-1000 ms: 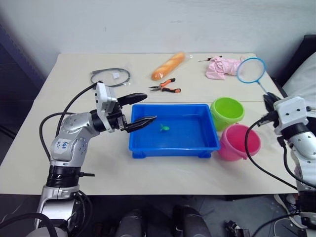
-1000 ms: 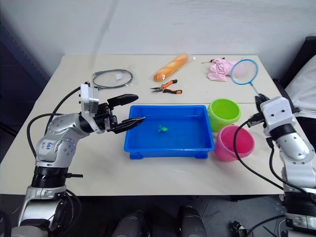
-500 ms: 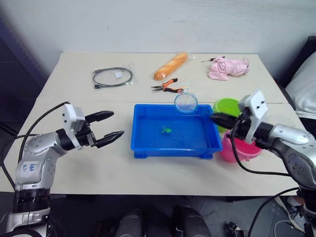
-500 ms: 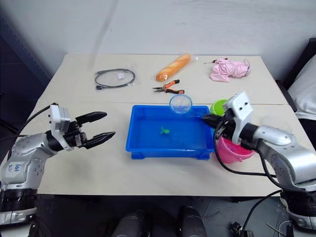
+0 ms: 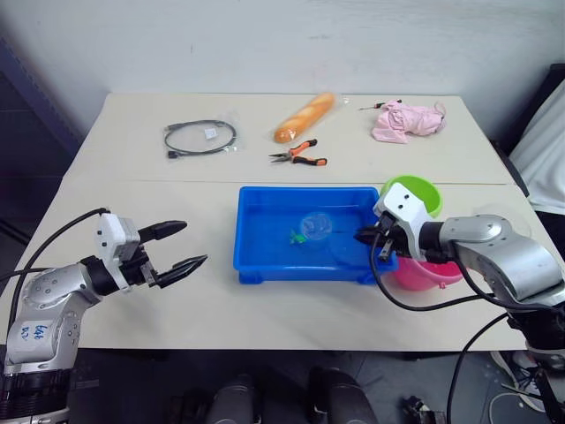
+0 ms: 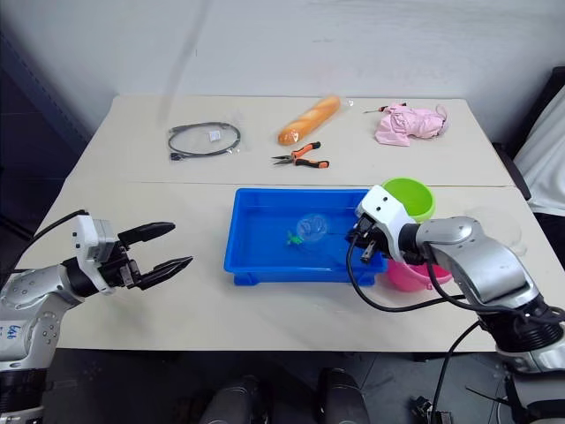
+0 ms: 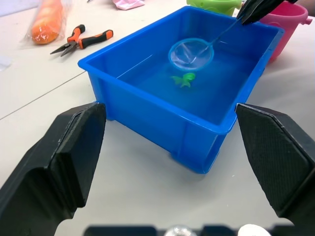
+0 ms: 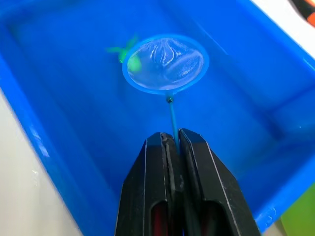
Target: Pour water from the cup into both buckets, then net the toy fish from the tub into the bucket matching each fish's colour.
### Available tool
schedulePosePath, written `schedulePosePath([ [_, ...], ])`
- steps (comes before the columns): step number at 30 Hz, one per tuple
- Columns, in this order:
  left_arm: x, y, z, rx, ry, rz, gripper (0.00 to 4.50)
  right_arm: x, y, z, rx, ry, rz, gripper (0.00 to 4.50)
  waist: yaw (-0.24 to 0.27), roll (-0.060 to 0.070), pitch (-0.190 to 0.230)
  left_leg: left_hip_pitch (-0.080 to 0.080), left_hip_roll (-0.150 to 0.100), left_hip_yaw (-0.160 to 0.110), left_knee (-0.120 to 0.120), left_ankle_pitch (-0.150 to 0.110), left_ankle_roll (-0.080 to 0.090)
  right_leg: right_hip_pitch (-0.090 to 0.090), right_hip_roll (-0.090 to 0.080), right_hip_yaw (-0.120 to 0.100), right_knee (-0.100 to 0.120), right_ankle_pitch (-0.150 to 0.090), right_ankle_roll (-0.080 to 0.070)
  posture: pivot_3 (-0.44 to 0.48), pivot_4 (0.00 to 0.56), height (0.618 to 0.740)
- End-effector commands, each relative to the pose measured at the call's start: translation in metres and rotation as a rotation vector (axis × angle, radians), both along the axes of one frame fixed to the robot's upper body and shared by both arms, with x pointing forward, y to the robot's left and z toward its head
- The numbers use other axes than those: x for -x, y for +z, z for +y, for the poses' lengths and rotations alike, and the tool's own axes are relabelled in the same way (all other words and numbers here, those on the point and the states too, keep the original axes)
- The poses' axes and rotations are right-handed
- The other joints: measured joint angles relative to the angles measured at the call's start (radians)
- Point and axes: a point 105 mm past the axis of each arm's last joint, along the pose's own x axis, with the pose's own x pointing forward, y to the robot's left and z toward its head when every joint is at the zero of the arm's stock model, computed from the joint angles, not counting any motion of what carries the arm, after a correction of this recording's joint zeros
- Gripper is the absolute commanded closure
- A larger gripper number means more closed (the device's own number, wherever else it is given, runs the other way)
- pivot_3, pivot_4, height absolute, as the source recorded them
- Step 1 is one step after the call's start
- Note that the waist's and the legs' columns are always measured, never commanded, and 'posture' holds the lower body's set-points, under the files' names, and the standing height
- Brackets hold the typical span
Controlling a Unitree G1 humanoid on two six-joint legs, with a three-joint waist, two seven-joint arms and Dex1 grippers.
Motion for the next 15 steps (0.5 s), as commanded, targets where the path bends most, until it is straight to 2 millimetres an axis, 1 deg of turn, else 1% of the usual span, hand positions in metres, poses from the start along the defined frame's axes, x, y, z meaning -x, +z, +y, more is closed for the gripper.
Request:
schedulePosePath([
  [1, 0.004, 0.01, 0.001, -0.011, 0.003, -0.041, 0.02, -0.007, 0.013, -0.007, 0.119, 0.034, -0.122, 4.5, -0.001, 0.0, 0.0, 0.0, 0.0, 0.0, 0.0, 0.0, 0.0, 0.0, 0.0, 0.0, 0.0, 0.0, 0.0, 0.0, 0.15, 0.74],
  [3, 0.004, 0.01, 0.0, -0.01, 0.001, -0.043, 0.02, -0.008, 0.008, -0.009, 0.163, 0.057, -0.139, 4.5, -0.001, 0.0, 0.0, 0.0, 0.0, 0.001, 0.0, 0.0, 0.0, 0.0, 0.001, 0.0, 0.0, 0.0, 0.0, 0.0, 0.15, 0.74],
  [7, 0.003, 0.008, -0.001, -0.018, -0.018, -0.044, 0.02, -0.005, -0.009, 0.0, 0.215, 0.147, -0.165, 4.5, -0.001, 0.0, 0.0, 0.0, 0.0, 0.001, 0.0, 0.0, 0.0, 0.0, 0.001, 0.0, 0.0, 0.0, 0.0, 0.0, 0.15, 0.74],
  [10, 0.003, 0.008, -0.002, -0.017, -0.025, -0.043, 0.02, 0.002, -0.011, 0.018, 0.145, 0.196, -0.153, 4.5, -0.002, 0.0, 0.0, 0.0, 0.001, 0.002, 0.0, 0.0, 0.0, 0.0, 0.002, 0.0, 0.0, 0.0, 0.0, 0.0, 0.15, 0.74],
  [15, 0.002, 0.007, -0.005, -0.013, -0.044, -0.04, 0.02, 0.013, -0.001, 0.039, -0.026, 0.204, -0.086, 4.5, -0.002, 0.0, 0.0, 0.0, 0.001, 0.002, 0.0, 0.0, -0.001, 0.0, 0.002, 0.0, 0.001, 0.0, 0.0, 0.0, 0.15, 0.74],
])
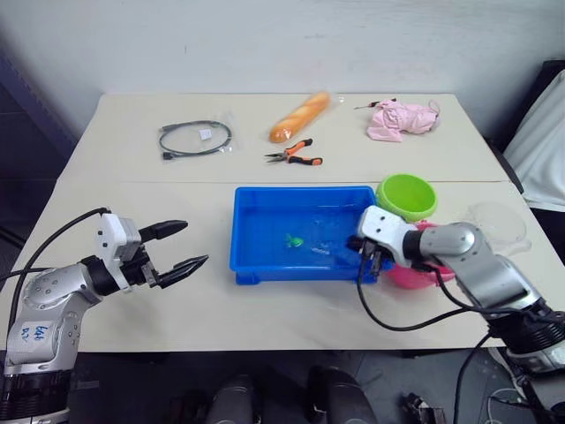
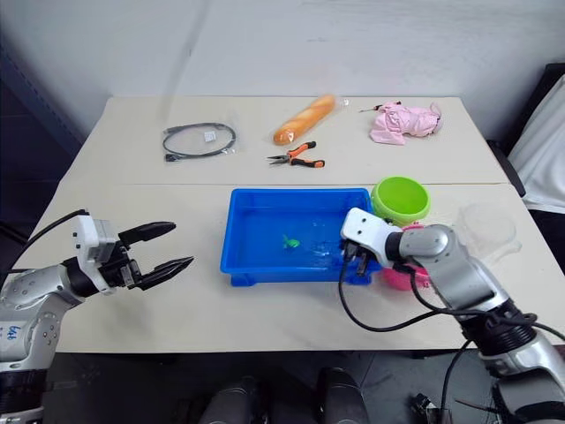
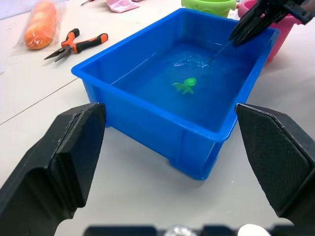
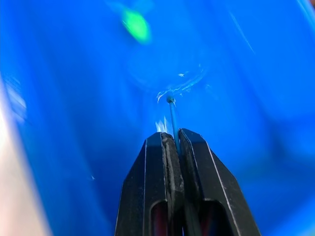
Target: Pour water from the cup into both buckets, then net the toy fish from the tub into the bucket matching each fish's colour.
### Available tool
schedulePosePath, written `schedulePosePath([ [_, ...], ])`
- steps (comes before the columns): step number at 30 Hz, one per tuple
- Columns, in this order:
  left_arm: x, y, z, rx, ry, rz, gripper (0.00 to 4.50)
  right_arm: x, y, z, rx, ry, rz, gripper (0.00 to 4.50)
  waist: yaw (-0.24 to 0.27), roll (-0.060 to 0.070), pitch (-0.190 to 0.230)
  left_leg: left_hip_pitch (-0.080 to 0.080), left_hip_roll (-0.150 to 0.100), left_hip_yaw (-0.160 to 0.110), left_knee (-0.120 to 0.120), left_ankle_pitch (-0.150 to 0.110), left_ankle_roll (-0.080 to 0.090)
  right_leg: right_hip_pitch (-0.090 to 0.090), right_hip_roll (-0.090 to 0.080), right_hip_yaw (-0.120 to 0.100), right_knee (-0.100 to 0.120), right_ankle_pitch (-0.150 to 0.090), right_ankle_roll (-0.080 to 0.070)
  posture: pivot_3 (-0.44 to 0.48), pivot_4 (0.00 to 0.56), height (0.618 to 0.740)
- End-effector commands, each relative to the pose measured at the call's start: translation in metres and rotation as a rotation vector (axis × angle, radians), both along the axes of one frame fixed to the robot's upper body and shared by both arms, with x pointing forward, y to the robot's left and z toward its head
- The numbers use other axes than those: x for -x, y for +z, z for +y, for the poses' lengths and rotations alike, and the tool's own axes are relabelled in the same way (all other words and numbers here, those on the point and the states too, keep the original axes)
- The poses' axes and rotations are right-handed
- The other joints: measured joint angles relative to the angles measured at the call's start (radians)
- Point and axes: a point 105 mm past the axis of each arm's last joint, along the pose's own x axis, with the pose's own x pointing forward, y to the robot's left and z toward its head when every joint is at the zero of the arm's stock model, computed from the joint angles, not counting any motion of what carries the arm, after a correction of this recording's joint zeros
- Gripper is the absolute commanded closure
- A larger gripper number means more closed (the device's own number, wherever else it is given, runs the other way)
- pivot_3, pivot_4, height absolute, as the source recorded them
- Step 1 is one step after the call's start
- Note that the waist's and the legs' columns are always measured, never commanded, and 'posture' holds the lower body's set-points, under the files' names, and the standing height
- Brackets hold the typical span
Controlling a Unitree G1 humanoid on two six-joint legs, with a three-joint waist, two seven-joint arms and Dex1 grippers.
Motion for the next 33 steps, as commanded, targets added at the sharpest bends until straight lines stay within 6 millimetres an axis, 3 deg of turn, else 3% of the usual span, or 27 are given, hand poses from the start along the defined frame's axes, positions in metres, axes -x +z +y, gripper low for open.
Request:
schedulePosePath([
  [1, 0.0, 0.007, -0.004, -0.008, -0.027, -0.032, 0.02, 0.006, 0.027, 0.01, -0.144, -0.007, 0.026, 4.5, 0.001, 0.0, 0.0, 0.0, 0.0, 0.0, 0.0, 0.0, 0.0, 0.0, 0.0, 0.0, 0.0, 0.0, 0.0, 0.0, 0.15, 0.74],
  [5, -0.001, 0.01, -0.01, -0.006, -0.051, -0.036, 0.02, 0.007, 0.038, 0.011, -0.234, -0.043, 0.077, 4.5, 0.005, 0.0, 0.0, 0.0, 0.0, -0.001, 0.0, 0.0, 0.0, 0.0, 0.0, 0.0, 0.0, 0.0, 0.0, 0.0, 0.15, 0.74],
  [9, -0.003, 0.021, -0.021, -0.001, -0.099, -0.056, 0.02, 0.01, 0.053, -0.003, -0.306, -0.077, 0.08, 4.5, 0.005, 0.0, 0.0, 0.0, 0.0, -0.002, 0.0, 0.0, 0.0, 0.0, -0.001, 0.0, -0.001, 0.0, 0.0, 0.0, 0.15, 0.74],
  [18, -0.014, 0.051, -0.06, 0.062, -0.229, -0.107, 0.02, 0.023, 0.069, -0.053, -0.327, -0.177, -0.025, 4.5, 0.007, 0.0, 0.0, 0.0, -0.001, -0.001, -0.001, 0.0, 0.001, 0.002, 0.0, -0.001, 0.001, 0.0, 0.0, 0.0, 0.15, 0.74],
  [25, -0.024, 0.058, -0.08, 0.095, -0.302, -0.109, 0.02, 0.039, 0.067, -0.069, -0.35, -0.216, -0.048, 4.5, 0.005, 0.0, 0.0, 0.0, -0.001, 0.0, 0.0, 0.0, 0.001, 0.002, 0.002, 0.0, 0.001, 0.0, 0.001, 0.0, 0.15, 0.74],
  [28, -0.029, 0.062, -0.088, 0.111, -0.332, -0.114, 0.02, 0.044, 0.076, -0.077, -0.388, -0.244, -0.079, 4.5, 0.007, 0.0, 0.0, 0.0, -0.001, 0.001, 0.0, 0.0, 0.001, 0.002, 0.003, 0.0, 0.002, 0.0, 0.001, 0.0, 0.15, 0.74],
  [33, -0.033, 0.069, -0.097, 0.136, -0.363, -0.123, 0.02, 0.052, 0.096, -0.106, -0.427, -0.354, -0.144, 4.5, 0.013, 0.0, 0.0, 0.0, -0.001, 0.0, 0.001, 0.001, 0.002, 0.003, 0.002, 0.0, 0.002, 0.001, 0.001, 0.0, 0.15, 0.74],
])
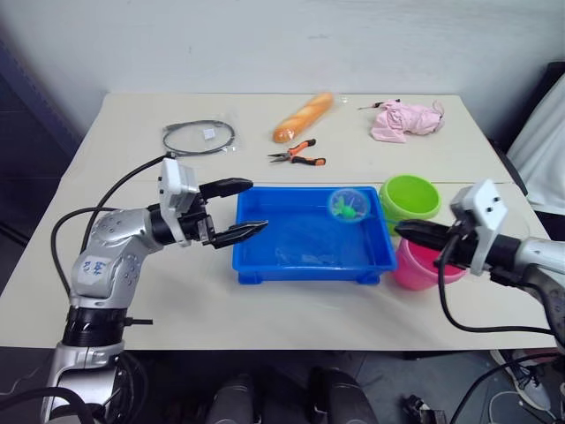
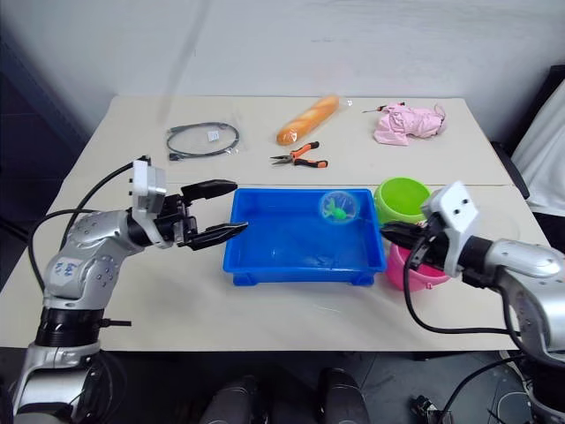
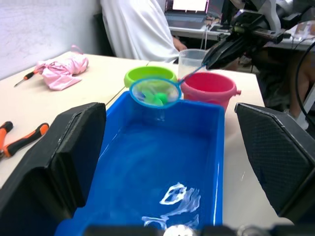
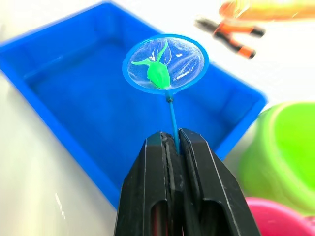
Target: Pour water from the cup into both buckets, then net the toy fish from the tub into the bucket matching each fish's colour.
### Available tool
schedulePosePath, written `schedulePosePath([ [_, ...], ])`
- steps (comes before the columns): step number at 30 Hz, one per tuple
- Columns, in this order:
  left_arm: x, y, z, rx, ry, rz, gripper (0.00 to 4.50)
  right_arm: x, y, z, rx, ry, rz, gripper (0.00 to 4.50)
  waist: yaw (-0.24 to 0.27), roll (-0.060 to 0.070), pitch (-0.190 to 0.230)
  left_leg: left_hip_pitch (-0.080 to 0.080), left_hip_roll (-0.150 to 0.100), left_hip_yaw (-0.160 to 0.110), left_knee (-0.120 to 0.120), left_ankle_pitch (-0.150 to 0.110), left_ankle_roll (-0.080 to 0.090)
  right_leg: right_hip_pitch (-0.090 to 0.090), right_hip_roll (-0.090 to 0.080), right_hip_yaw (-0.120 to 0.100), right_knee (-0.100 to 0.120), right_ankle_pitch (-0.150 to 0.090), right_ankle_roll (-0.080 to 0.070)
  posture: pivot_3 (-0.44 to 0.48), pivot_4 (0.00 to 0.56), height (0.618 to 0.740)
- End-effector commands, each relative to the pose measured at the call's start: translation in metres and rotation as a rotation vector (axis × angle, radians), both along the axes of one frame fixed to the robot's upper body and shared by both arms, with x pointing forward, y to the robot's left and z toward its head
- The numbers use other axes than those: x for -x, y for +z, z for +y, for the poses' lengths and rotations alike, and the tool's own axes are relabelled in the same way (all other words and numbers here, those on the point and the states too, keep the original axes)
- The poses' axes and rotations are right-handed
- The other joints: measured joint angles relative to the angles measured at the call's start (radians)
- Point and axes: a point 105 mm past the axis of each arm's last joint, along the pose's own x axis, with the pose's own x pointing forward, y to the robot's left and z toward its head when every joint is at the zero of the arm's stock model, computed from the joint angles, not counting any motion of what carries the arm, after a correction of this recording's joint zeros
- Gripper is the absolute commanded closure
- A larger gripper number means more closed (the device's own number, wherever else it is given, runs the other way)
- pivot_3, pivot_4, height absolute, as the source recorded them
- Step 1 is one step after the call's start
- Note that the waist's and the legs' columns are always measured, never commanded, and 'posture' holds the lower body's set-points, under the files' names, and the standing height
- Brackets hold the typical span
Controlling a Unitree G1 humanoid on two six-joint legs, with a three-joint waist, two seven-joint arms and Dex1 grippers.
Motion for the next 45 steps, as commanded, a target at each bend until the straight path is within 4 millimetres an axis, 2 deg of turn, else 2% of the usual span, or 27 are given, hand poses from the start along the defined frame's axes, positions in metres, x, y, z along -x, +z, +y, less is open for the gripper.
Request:
schedulePosePath([
  [1, -0.001, 0.011, -0.002, 0.023, -0.019, -0.027, 0.02, 0.01, 0.024, -0.022, 0.007, -0.083, -0.073, 4.5, 0.005, 0.0, 0.0, 0.0, 0.0, 0.0, 0.0, 0.0, 0.0, 0.0, 0.0, 0.0, 0.0, 0.0, 0.0, 0.0, 0.15, 0.74],
  [5, -0.003, 0.012, -0.004, 0.032, -0.026, -0.028, 0.02, 0.008, 0.03, -0.054, 0.052, -0.228, -0.107, 4.5, 0.012, 0.0, 0.0, 0.0, 0.0, 0.0, 0.0, 0.0, 0.0, 0.0, 0.0, 0.0, -0.001, 0.0, 0.0, 0.0, 0.15, 0.74],
  [8, -0.003, 0.011, -0.007, 0.035, -0.03, -0.028, 0.02, 0.0, 0.03, -0.073, 0.104, -0.342, -0.158, 4.5, 0.011, 0.0, 0.0, 0.0, 0.0, 0.0, 0.0, 0.0, 0.0, 0.001, 0.0, 0.0, -0.001, 0.0, 0.0, 0.0, 0.15, 0.74],
  [13, -0.003, 0.01, -0.009, 0.041, -0.03, -0.029, 0.02, -0.014, 0.014, -0.094, 0.391, -0.429, -0.256, 4.5, 0.011, 0.0, 0.0, 0.0, -0.001, 0.001, 0.0, 0.001, 0.0, 0.0, 0.001, 0.001, 0.0, 0.0, 0.0, 0.0, 0.15, 0.74],
  [15, -0.003, 0.009, -0.009, 0.044, -0.027, -0.029, 0.02, -0.019, 0.005, -0.094, 0.552, -0.4, -0.309, 4.5, 0.01, 0.0, 0.0, 0.001, -0.001, 0.002, 0.0, 0.001, 0.0, 0.0, 0.001, 0.001, 0.0, 0.0, 0.001, 0.0, 0.15, 0.74],
  [18, -0.001, 0.008, -0.01, 0.047, -0.025, -0.029, 0.02, -0.028, -0.004, -0.094, 0.645, -0.398, -0.371, 4.5, 0.008, 0.0, 0.0, 0.001, -0.001, 0.002, 0.0, 0.002, -0.001, 0.0, 0.002, 0.001, 0.0, 0.0, 0.001, 0.0, 0.15, 0.74],
  [20, 0.001, 0.008, -0.012, 0.062, -0.026, -0.032, 0.02, -0.032, -0.007, -0.097, 0.795, -0.41, -0.432, 4.5, 0.008, 0.0, 0.0, 0.001, -0.001, 0.002, 0.0, 0.002, -0.001, 0.0, 0.002, 0.001, 0.001, 0.0, 0.001, 0.0, 0.15, 0.74],
  [28, 0.004, 0.002, -0.01, 0.065, -0.016, -0.023, 0.02, -0.03, -0.01, -0.088, 1.164, -0.299, -0.679, 4.5, 0.008, 0.0, 0.0, 0.002, 0.0, 0.002, 0.0, 0.003, -0.003, 0.0, 0.001, 0.002, 0.001, 0.0, 0.001, 0.0, 0.15, 0.74],
  [33, 0.004, 0.0, -0.012, 0.069, -0.025, -0.015, 0.02, -0.023, -0.016, -0.079, 1.268, -0.247, -0.818, 4.5, 0.005, 0.0, 0.0, 0.002, 0.0, 0.002, 0.0, 0.004, -0.004, 0.0, 0.002, 0.003, -0.002, 0.0, 0.001, 0.0, 0.15, 0.74],
  [37, 0.003, -0.003, -0.014, 0.073, -0.034, -0.009, 0.02, -0.019, -0.021, -0.085, 1.33, -0.249, -0.852, 4.5, 0.002, 0.0, 0.0, 0.002, 0.0, 0.001, 0.0, 0.004, -0.004, 0.0, 0.002, 0.003, -0.002, 0.0, 0.001, 0.0, 0.15, 0.74],
  [42, 0.001, -0.004, -0.016, 0.077, -0.041, -0.009, 0.02, -0.019, -0.02, -0.085, 1.323, -0.251, -0.871, 4.5, -0.005, 0.0, 0.0, 0.002, 0.0, 0.002, 0.0, 0.005, -0.004, 0.0, 0.002, 0.003, -0.002, 0.0, 0.001, 0.0, 0.15, 0.74],
  [45, 0.0, -0.005, -0.016, 0.075, -0.046, -0.01, 0.02, -0.019, -0.008, -0.091, 1.263, -0.331, -0.887, 4.5, -0.005, 0.0, 0.0, 0.002, 0.001, 0.001, 0.0, 0.005, -0.005, 0.001, 0.002, 0.003, -0.001, 0.0, 0.001, 0.0, 0.15, 0.74],
])
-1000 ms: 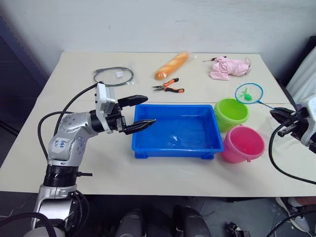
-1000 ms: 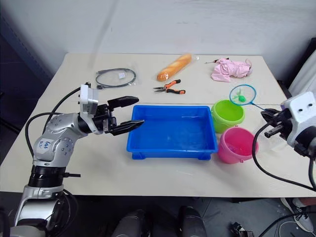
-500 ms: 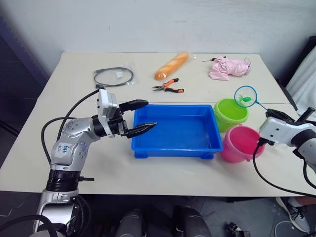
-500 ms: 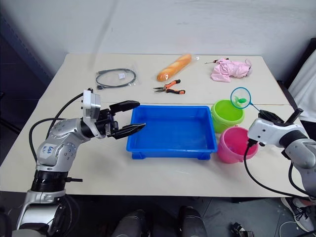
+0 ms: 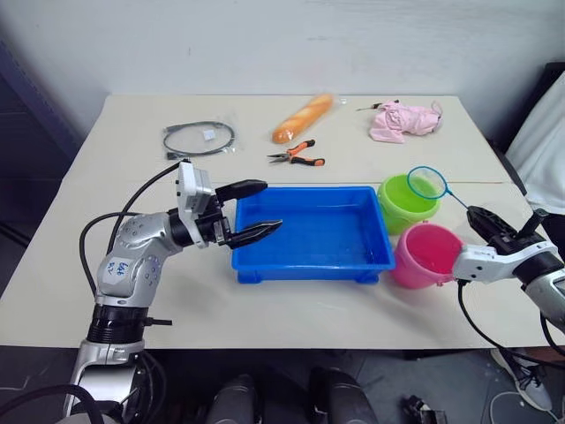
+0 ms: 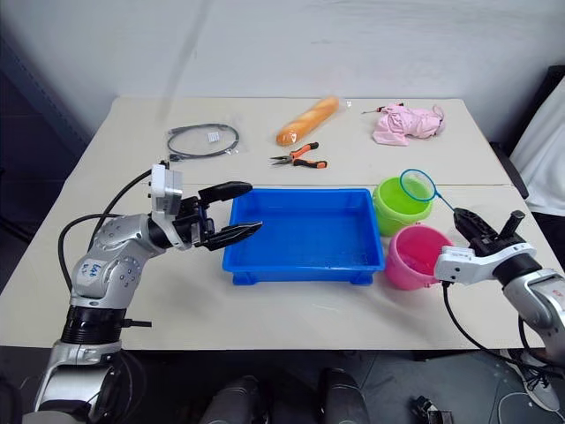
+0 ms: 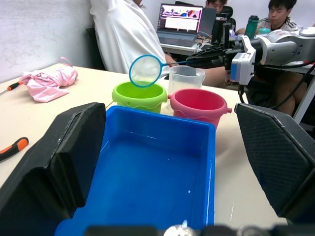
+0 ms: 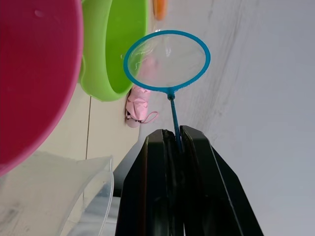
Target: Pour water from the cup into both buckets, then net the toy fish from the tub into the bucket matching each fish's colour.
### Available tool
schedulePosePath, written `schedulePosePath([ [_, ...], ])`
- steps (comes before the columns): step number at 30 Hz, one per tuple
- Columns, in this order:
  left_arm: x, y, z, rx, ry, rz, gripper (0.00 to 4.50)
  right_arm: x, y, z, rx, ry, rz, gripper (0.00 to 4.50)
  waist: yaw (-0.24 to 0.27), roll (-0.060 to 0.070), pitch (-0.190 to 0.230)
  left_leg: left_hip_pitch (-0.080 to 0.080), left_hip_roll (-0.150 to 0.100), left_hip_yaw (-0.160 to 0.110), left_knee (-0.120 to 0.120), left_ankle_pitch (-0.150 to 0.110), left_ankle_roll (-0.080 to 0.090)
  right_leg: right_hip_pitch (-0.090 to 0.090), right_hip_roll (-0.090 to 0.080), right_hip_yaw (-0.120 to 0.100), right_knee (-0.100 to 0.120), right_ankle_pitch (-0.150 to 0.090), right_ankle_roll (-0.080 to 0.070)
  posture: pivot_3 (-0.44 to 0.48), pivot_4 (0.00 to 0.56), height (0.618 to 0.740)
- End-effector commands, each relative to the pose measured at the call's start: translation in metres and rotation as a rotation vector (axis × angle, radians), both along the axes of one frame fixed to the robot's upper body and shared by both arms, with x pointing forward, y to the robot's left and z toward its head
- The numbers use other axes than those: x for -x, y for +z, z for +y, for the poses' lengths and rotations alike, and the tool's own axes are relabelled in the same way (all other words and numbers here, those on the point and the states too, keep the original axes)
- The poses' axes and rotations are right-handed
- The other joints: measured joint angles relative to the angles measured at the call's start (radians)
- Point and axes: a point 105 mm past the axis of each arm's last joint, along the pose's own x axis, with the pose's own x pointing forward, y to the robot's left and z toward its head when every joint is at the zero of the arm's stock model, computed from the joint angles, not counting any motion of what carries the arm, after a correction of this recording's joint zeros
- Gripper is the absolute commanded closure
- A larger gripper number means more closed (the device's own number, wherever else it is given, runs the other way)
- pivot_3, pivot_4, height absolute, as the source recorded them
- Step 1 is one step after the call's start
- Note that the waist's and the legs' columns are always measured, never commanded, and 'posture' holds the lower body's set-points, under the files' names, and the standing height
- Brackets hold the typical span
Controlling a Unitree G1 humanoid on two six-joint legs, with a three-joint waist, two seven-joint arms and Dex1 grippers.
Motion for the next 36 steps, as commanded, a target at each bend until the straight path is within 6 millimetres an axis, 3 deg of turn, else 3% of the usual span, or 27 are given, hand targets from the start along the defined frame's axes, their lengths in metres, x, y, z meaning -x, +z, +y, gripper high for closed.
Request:
schedulePosePath([
  [1, 0.001, 0.007, -0.001, -0.002, -0.015, -0.047, 0.02, 0.0, 0.033, -0.012, -0.122, -0.039, -0.124, 4.5, 0.0, 0.0, 0.0, 0.0, 0.0, 0.0, 0.0, 0.0, 0.0, 0.0, 0.0, 0.0, 0.0, 0.0, 0.0, 0.0, 0.15, 0.74],
  [6, 0.005, 0.012, 0.006, 0.012, -0.036, -0.069, 0.02, 0.002, 0.043, 0.012, -0.69, 0.122, 0.032, 4.5, -0.001, 0.0, 0.0, 0.001, 0.001, -0.001, 0.0, 0.0, 0.0, 0.002, 0.002, 0.0, 0.0, 0.0, 0.0, 0.0, 0.15, 0.74],
  [9, 0.01, 0.03, 0.008, 0.043, -0.063, -0.144, 0.02, 0.002, 0.054, 0.016, -0.81, 0.144, 0.079, 4.5, 0.0, 0.0, 0.0, 0.002, 0.001, -0.001, 0.0, 0.0, 0.0, 0.002, 0.002, 0.0, 0.0, 0.0, 0.0, 0.0, 0.15, 0.74],
  [11, 0.016, 0.037, 0.009, 0.028, -0.109, -0.13, 0.02, 0.003, 0.061, 0.031, -0.95, 0.226, 0.155, 4.5, 0.0, 0.0, 0.0, 0.002, 0.001, -0.001, 0.001, 0.0, 0.001, 0.002, 0.0, 0.0, 0.001, 0.0, 0.0, 0.0, 0.15, 0.74],
  [17, 0.025, 0.028, 0.041, -0.124, -0.095, -0.083, 0.02, 0.018, 0.066, 0.085, -1.126, 0.468, 0.497, 4.5, -0.001, 0.0, 0.0, 0.002, 0.001, -0.002, 0.0, 0.0, 0.001, 0.002, -0.001, -0.001, 0.005, 0.0, -0.001, 0.0, 0.15, 0.74],
  [21, 0.038, 0.011, 0.065, -0.265, -0.082, -0.109, 0.02, 0.044, 0.036, 0.127, -1.009, 0.537, 0.868, 4.5, -0.001, 0.0, 0.0, 0.002, 0.001, -0.002, 0.0, -0.001, 0.003, 0.002, -0.002, -0.001, 0.005, -0.001, -0.001, 0.0, 0.15, 0.74],
  [26, 0.058, -0.023, 0.087, -0.421, -0.117, -0.033, 0.02, 0.069, -0.016, 0.157, -0.801, 0.569, 1.107, 4.5, 0.002, 0.0, 0.0, 0.001, 0.0, -0.003, 0.0, -0.003, 0.004, 0.001, -0.004, -0.002, 0.0, -0.001, -0.002, 0.0, 0.15, 0.74],
  [29, 0.073, -0.037, 0.088, -0.49, -0.159, -0.02, 0.02, 0.077, -0.042, 0.161, -0.664, 0.578, 1.145, 4.5, 0.0, 0.0, 0.0, 0.001, 0.0, -0.003, 0.0, -0.006, 0.004, 0.001, -0.004, -0.002, -0.001, -0.001, -0.002, 0.0, 0.15, 0.74],
  [36, 0.103, -0.055, 0.086, -0.496, -0.173, 0.099, 0.02, 0.077, -0.092, 0.183, -0.738, 0.597, 1.243, 4.5, -0.003, -0.001, -0.001, 0.0, 0.001, -0.003, 0.0, -0.006, 0.003, 0.0, -0.005, -0.002, -0.001, -0.002, -0.004, 0.0, 0.15, 0.74],
])
